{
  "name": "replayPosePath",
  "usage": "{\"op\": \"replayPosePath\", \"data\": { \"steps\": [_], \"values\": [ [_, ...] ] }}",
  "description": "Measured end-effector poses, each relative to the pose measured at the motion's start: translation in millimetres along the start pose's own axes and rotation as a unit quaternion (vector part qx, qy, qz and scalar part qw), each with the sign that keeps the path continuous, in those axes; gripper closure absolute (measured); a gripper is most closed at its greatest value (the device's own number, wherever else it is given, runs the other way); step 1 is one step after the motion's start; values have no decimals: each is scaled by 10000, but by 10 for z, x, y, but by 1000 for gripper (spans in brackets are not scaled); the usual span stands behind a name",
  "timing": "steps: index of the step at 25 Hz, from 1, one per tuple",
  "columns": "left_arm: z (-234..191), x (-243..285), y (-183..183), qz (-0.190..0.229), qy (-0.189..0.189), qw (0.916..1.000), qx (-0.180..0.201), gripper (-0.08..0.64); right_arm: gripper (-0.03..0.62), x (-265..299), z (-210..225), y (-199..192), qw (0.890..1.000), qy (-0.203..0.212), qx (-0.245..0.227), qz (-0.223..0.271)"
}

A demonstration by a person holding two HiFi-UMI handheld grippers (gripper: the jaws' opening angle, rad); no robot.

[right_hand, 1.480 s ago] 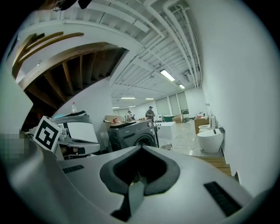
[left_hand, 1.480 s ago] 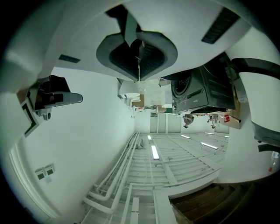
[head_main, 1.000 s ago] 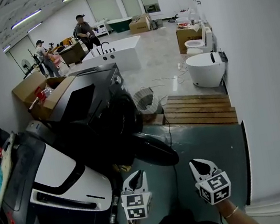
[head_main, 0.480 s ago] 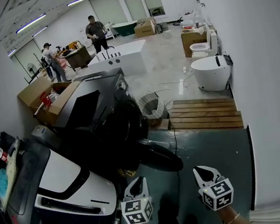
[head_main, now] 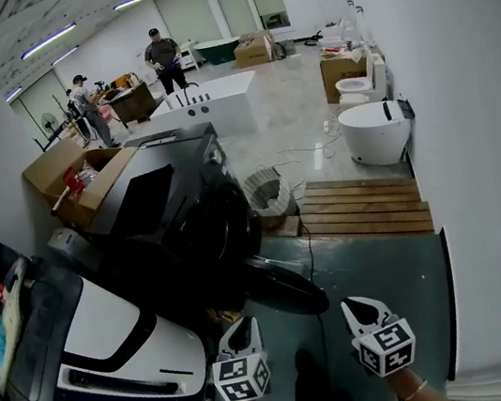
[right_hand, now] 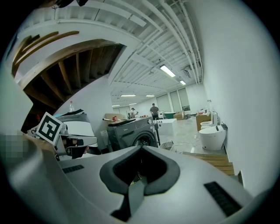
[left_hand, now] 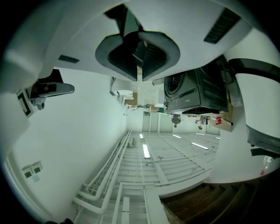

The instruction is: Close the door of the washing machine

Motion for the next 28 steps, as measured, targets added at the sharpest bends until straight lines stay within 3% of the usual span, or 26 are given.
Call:
{"op": "replayPosePath", "data": {
  "steps": [18, 28],
  "values": [
    [-1469, 2097, 200, -473, -429, 9978, -171, 437, 518, 2509, 270, 301, 9982, -27, -57, -604],
    [-1923, 2916, 331, -777, -976, 9918, 266, 370, 482, 3307, 360, 462, 9963, -221, -66, -834]
  ]
}}
Point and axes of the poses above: the fingertips, and each gripper's own axes: x forward along the fingers, z to its right, y out of its top, the point moved 1 cm from there along -x, backward along the fingers, and after that the axes turned 4 degrees about y, right-handed, at the moved point
